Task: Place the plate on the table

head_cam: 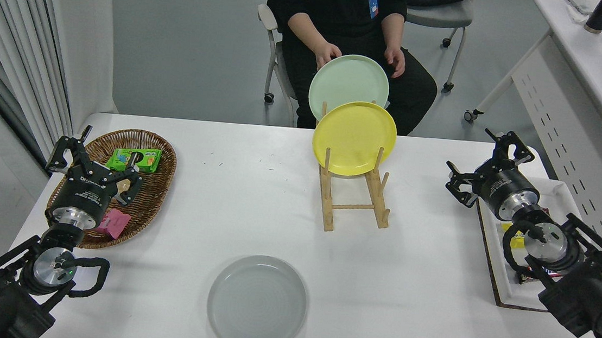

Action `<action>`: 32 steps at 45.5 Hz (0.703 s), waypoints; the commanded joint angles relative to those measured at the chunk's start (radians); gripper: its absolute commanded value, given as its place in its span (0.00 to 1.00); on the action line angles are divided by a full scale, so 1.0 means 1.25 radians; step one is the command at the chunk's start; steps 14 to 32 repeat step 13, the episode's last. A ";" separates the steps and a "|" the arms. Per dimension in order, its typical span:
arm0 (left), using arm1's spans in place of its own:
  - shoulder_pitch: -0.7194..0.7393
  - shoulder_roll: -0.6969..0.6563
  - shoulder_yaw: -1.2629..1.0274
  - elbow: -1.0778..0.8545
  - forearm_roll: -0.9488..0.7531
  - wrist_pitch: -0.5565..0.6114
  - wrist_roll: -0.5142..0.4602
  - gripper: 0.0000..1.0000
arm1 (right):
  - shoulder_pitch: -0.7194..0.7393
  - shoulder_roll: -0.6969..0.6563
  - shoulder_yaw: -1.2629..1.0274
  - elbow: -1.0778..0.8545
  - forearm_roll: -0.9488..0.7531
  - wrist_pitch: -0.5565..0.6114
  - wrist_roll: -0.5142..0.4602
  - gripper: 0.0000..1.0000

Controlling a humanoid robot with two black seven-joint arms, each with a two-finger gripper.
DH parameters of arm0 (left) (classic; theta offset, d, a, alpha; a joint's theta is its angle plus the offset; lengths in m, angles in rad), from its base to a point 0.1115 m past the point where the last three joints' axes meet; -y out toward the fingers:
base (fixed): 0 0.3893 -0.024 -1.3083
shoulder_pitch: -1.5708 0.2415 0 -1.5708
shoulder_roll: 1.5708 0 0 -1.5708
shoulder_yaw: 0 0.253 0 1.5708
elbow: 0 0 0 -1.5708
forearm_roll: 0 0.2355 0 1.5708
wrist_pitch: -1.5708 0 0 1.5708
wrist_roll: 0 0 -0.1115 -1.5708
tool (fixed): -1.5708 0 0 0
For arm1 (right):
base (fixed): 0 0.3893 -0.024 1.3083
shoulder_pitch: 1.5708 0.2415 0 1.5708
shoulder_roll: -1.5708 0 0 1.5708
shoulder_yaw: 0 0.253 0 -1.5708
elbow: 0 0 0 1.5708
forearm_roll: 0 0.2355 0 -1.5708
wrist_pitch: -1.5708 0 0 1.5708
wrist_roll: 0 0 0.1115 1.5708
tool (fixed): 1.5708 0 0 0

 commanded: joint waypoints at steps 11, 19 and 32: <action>0.001 0.000 0.000 0.000 0.000 0.000 0.000 0.98 | -0.003 0.004 0.000 0.000 0.000 0.000 -0.001 0.99; 0.000 0.000 0.000 0.000 0.000 0.000 0.000 0.98 | -0.003 0.007 0.000 0.000 0.000 -0.001 -0.001 0.99; 0.000 0.000 0.000 0.000 0.000 0.000 0.000 0.98 | -0.003 0.007 0.000 0.000 0.000 -0.001 -0.001 0.99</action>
